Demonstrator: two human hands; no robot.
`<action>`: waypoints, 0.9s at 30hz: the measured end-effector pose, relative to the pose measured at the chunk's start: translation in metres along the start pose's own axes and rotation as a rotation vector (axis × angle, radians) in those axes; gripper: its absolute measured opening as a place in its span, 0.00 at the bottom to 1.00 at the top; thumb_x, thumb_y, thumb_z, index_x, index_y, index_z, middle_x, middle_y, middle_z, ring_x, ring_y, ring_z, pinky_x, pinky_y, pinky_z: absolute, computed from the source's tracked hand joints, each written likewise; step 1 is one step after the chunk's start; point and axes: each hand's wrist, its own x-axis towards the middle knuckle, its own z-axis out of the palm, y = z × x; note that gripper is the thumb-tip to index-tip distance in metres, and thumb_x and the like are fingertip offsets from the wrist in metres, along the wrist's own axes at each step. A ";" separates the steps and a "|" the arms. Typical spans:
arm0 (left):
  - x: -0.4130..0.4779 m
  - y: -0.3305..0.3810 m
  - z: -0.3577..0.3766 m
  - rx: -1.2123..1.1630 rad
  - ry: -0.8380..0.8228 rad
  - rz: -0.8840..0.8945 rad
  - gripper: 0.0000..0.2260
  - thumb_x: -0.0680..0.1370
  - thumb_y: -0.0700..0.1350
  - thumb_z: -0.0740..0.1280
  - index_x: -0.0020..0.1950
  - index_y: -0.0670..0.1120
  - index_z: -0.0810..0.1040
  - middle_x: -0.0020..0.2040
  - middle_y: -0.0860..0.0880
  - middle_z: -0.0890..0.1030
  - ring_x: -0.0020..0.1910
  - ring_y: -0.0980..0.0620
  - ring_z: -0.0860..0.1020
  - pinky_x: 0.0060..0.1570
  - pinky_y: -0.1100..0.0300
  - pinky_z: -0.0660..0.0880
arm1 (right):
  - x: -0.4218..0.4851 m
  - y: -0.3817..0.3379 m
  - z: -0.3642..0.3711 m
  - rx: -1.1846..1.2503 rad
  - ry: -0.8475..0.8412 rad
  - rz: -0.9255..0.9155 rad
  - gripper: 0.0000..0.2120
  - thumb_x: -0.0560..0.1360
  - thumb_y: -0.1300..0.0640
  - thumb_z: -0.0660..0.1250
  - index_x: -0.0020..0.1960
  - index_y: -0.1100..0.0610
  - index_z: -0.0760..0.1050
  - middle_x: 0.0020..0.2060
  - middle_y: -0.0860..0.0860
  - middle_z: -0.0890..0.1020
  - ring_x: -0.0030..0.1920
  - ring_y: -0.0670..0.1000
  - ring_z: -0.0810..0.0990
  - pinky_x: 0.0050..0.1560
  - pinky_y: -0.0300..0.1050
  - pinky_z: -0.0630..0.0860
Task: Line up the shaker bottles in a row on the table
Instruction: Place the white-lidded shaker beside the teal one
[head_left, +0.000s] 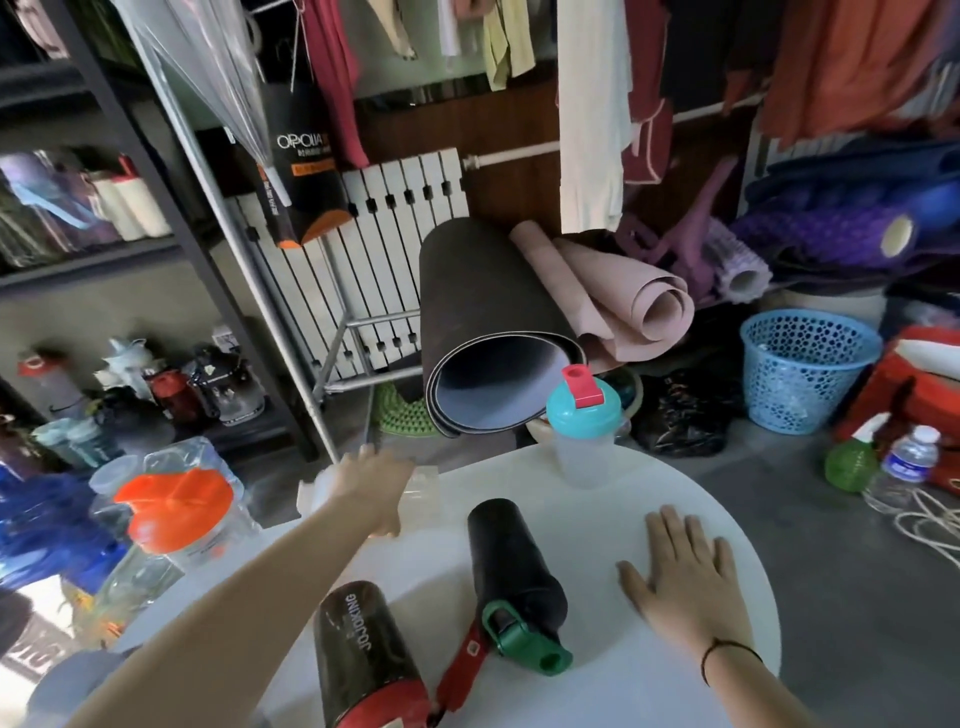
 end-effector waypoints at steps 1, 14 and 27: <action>0.004 0.002 -0.008 0.048 0.075 0.014 0.34 0.76 0.48 0.78 0.79 0.51 0.68 0.74 0.43 0.74 0.75 0.40 0.72 0.73 0.48 0.73 | 0.001 0.000 0.001 -0.003 -0.002 -0.001 0.38 0.75 0.34 0.44 0.78 0.53 0.44 0.78 0.49 0.46 0.78 0.54 0.44 0.76 0.56 0.44; 0.077 0.107 -0.038 0.633 0.493 0.370 0.14 0.83 0.37 0.65 0.66 0.48 0.82 0.60 0.48 0.84 0.63 0.41 0.81 0.75 0.47 0.73 | 0.005 0.003 0.004 0.014 0.009 -0.003 0.43 0.67 0.32 0.37 0.78 0.52 0.44 0.78 0.48 0.46 0.78 0.53 0.44 0.75 0.55 0.43; 0.065 0.109 -0.027 0.995 0.667 0.546 0.19 0.81 0.39 0.71 0.72 0.45 0.78 0.74 0.45 0.80 0.76 0.40 0.75 0.83 0.40 0.61 | 0.005 0.005 0.005 0.020 0.036 -0.018 0.43 0.68 0.32 0.38 0.78 0.52 0.46 0.78 0.49 0.48 0.78 0.53 0.45 0.75 0.56 0.43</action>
